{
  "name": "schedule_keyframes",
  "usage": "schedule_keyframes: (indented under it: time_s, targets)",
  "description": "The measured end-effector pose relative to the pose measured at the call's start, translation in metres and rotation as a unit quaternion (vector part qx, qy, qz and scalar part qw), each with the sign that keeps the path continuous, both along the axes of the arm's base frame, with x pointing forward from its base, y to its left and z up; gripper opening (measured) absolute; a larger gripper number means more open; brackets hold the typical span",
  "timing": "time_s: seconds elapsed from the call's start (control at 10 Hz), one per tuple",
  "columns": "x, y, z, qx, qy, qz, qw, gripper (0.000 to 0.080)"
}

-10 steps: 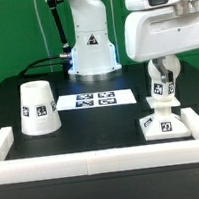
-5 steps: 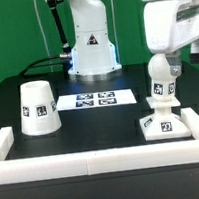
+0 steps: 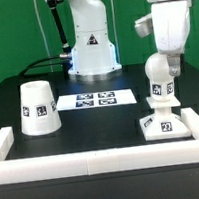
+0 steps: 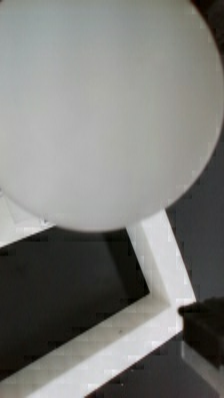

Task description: Assemble lamp

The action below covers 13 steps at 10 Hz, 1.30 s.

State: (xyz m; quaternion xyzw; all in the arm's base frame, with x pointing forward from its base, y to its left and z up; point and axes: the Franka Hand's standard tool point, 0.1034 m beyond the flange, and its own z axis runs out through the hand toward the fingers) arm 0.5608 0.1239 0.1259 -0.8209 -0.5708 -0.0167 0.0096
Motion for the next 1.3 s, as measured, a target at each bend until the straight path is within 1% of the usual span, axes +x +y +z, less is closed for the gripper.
schedule_keyframes:
  time_s: [0.3, 0.5, 0.7, 0.8, 1.1, 1.3]
  targets:
    - [-0.002, 0.002, -0.001, 0.001, -0.003, 0.002, 1.000, 0.0698]
    - [-0.020, 0.005, -0.004, 0.002, -0.009, 0.014, 1.000, 0.0698]
    - [-0.032, 0.004, -0.004, 0.002, -0.018, 0.035, 0.999, 0.0698]
    - [-0.032, -0.001, -0.005, 0.002, -0.021, 0.050, 0.999, 0.0698]
    - [-0.022, -0.019, -0.005, -0.001, -0.026, 0.111, 0.993, 0.0698]
    - [-0.021, -0.021, -0.006, 0.000, -0.026, 0.107, 0.994, 0.0698]
